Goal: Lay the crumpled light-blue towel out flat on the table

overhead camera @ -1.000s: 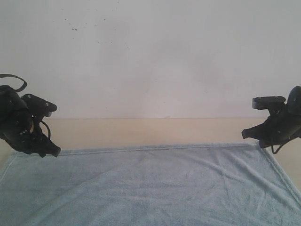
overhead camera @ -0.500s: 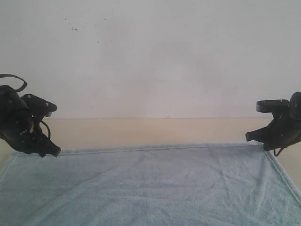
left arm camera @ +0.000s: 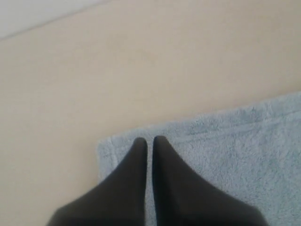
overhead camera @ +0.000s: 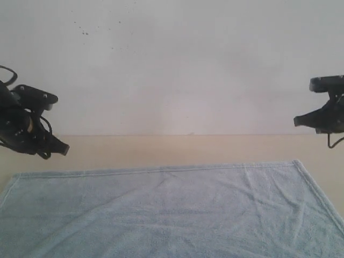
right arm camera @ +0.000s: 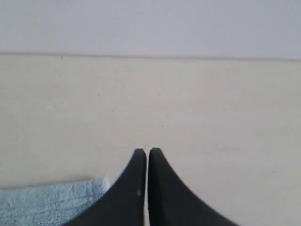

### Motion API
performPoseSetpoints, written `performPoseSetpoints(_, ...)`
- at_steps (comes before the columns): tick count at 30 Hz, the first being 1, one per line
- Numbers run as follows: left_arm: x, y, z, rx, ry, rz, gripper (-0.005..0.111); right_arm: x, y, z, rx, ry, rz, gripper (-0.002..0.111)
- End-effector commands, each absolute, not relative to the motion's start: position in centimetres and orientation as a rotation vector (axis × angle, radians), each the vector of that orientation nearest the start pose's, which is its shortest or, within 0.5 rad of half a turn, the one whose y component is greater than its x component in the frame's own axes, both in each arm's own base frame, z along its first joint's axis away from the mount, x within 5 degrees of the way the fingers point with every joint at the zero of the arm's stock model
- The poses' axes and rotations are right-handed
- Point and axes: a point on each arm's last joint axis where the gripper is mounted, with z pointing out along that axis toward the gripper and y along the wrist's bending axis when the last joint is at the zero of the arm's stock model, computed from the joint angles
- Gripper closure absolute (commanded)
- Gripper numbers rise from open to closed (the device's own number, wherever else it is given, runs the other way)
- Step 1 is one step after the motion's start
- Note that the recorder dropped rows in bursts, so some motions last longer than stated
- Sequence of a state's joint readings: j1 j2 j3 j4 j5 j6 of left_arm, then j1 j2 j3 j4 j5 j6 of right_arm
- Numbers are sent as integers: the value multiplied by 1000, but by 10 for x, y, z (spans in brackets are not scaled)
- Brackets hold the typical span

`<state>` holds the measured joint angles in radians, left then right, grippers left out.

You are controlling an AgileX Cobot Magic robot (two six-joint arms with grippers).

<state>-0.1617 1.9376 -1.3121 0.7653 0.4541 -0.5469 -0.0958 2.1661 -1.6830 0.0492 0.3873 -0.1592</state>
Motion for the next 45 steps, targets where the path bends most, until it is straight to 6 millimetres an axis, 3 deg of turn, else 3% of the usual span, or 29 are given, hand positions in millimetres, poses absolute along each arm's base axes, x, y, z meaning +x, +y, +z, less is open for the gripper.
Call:
performPoseSetpoints(1,412,-39,234,185,2325,345,103,481,-43,244,-53,2285,-67,107)
performPoseSetpoints(6,393,-36,265,127,2274,315,103,461,-31,291,-75,2198,70,107)
performPoseSetpoints(9,376,-33,277,116,2255,306,103,439,-23,317,-89,2118,138,107)
performPoseSetpoints(13,347,-30,288,70,2229,265,103,401,-17,330,-57,2046,184,107)
performPoseSetpoints(24,237,-18,307,-37,2119,105,103,282,-11,318,62,1999,171,107)
performPoseSetpoints(33,148,-8,297,-205,2024,-81,103,196,11,315,82,1921,330,107)
performPoseSetpoints(39,113,-1,282,-254,2007,-90,103,153,26,320,6,1809,384,107)
performPoseSetpoints(45,103,-2,276,-337,2035,-171,103,125,29,327,-41,1710,411,107)
